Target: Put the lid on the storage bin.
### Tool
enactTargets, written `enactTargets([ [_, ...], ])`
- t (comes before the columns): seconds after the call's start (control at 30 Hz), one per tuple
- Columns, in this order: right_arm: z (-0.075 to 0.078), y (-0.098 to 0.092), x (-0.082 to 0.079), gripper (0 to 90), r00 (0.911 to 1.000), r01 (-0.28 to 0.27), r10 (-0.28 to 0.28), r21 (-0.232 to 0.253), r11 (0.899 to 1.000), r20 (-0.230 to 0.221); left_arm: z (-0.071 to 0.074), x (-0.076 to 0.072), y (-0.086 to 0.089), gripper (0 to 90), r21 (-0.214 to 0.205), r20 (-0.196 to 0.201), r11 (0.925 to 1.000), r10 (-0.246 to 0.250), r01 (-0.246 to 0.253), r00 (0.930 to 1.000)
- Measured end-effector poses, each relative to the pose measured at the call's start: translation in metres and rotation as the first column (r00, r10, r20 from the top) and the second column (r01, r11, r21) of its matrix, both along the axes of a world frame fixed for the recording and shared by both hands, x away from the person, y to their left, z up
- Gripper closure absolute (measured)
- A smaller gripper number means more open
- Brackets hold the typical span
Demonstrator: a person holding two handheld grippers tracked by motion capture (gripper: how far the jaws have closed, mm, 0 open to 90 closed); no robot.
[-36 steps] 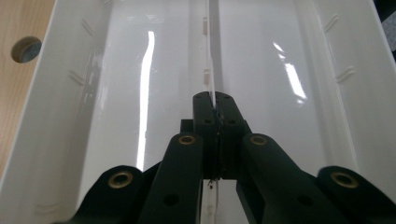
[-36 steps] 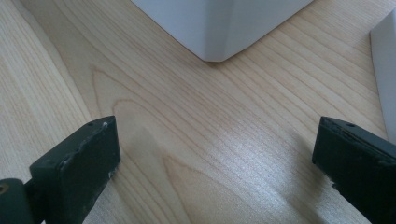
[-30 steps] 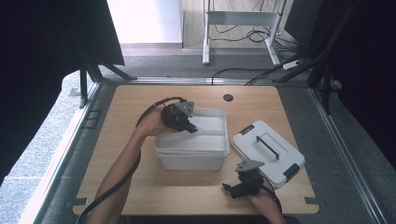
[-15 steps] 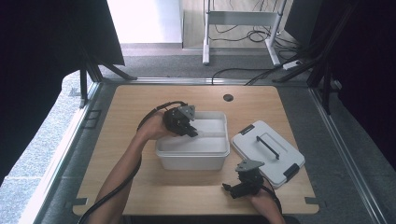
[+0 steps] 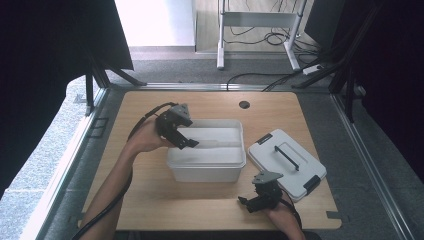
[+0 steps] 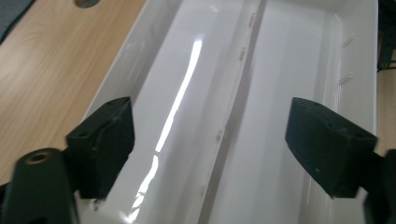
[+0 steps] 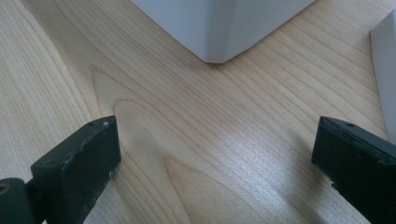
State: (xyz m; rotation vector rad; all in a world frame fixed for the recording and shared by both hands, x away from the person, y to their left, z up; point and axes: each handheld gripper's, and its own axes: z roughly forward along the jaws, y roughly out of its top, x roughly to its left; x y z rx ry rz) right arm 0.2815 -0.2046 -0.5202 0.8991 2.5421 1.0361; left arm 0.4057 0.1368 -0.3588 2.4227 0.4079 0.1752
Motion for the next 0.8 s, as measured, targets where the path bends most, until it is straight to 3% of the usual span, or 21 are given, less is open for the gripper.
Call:
enactTargets([
  [0.27, 0.000, 0.000, 0.000, 0.7, 1.0000, 0.003, -0.003, 0.003, 1.000, -0.001, 0.008, -0.022, 0.044, 4.3, -0.024, 0.043, 0.9914, 0.129, -0.128, 0.9907],
  [0.47, 0.000, 0.000, 0.000, 0.8, 1.0000, 0.004, -0.004, 0.004, 1.000, -0.004, 0.002, -0.043, 0.074, 0.0, -0.036, 0.084, 0.9746, 0.223, -0.221, 0.9711],
  [0.57, 0.000, 0.000, 0.000, 1.1, 1.0000, 0.006, -0.006, 0.007, 1.000, -0.004, -0.009, -0.054, 0.090, 0.0, -0.065, 0.079, 0.9627, 0.267, -0.263, 0.9603],
  [0.8, 0.001, -0.001, 0.001, 4.2, 1.0000, 0.006, -0.005, 0.008, 1.000, -0.007, -0.046, -0.074, 0.108, 0.0, -0.056, 0.088, 0.9395, 0.342, -0.338, 0.9357],
])
